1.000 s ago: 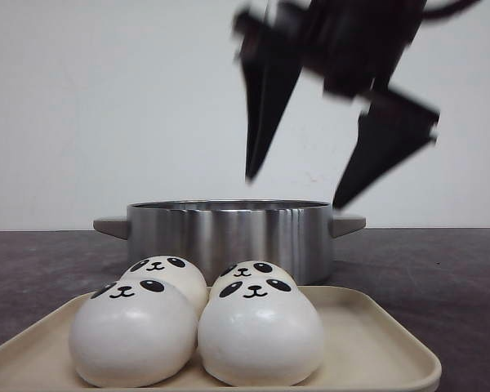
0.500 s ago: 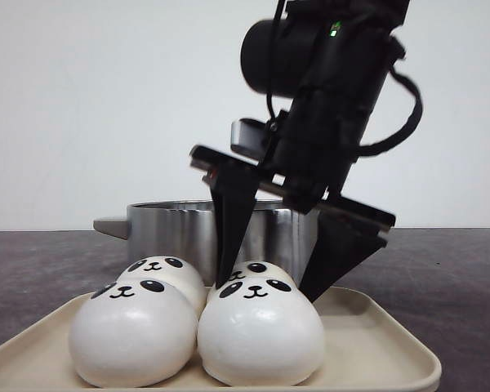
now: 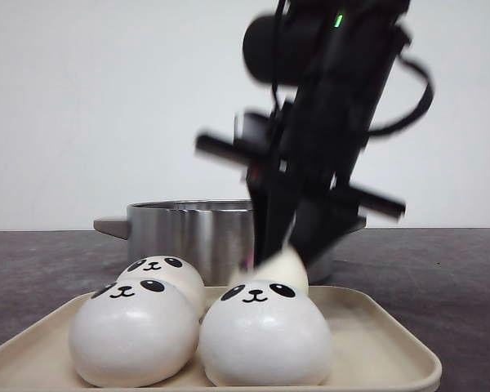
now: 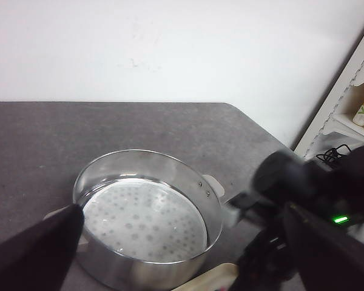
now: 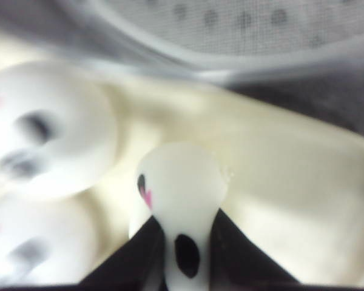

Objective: Steam buns
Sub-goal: 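Lower the right gripper onto the farther panda bun nearest it and grasp, then lift the bun with the right gripper and release it into the steamer pot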

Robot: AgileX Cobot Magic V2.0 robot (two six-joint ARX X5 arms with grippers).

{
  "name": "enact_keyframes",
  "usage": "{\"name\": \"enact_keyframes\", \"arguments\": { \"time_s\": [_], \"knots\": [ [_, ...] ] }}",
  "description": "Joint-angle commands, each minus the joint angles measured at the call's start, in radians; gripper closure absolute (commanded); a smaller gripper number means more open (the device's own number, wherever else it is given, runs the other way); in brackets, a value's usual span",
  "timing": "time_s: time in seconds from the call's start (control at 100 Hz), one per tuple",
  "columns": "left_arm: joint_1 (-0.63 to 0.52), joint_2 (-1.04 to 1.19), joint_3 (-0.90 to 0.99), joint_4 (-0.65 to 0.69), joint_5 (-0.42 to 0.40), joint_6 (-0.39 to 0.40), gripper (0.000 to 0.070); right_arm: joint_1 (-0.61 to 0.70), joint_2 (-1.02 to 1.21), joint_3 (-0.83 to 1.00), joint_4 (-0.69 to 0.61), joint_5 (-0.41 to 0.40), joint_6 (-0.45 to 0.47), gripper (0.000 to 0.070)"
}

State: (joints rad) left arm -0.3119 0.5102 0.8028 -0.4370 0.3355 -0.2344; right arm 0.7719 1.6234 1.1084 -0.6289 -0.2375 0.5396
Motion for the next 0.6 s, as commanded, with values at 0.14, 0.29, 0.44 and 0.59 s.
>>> {"name": "enact_keyframes", "arguments": {
  "time_s": [0.14,0.29,0.44,0.59],
  "knots": [
    [-0.005,0.008,0.008,0.011,-0.012,0.005,0.0068,0.051,-0.242,0.101,0.066,0.14,-0.077,0.0693],
    [-0.005,0.013,0.008,0.011,-0.029,0.007,0.0069,-0.026,-0.24,0.172,0.151,0.244,-0.167,0.0693],
    [-0.005,0.029,0.008,0.01,-0.031,0.006,0.0069,-0.145,-0.11,0.218,0.243,0.179,-0.189,0.0694],
    [-0.005,0.043,0.008,0.01,-0.031,0.006,0.0068,-0.216,0.07,0.264,0.303,0.154,-0.192,0.0694]
  ]
}}
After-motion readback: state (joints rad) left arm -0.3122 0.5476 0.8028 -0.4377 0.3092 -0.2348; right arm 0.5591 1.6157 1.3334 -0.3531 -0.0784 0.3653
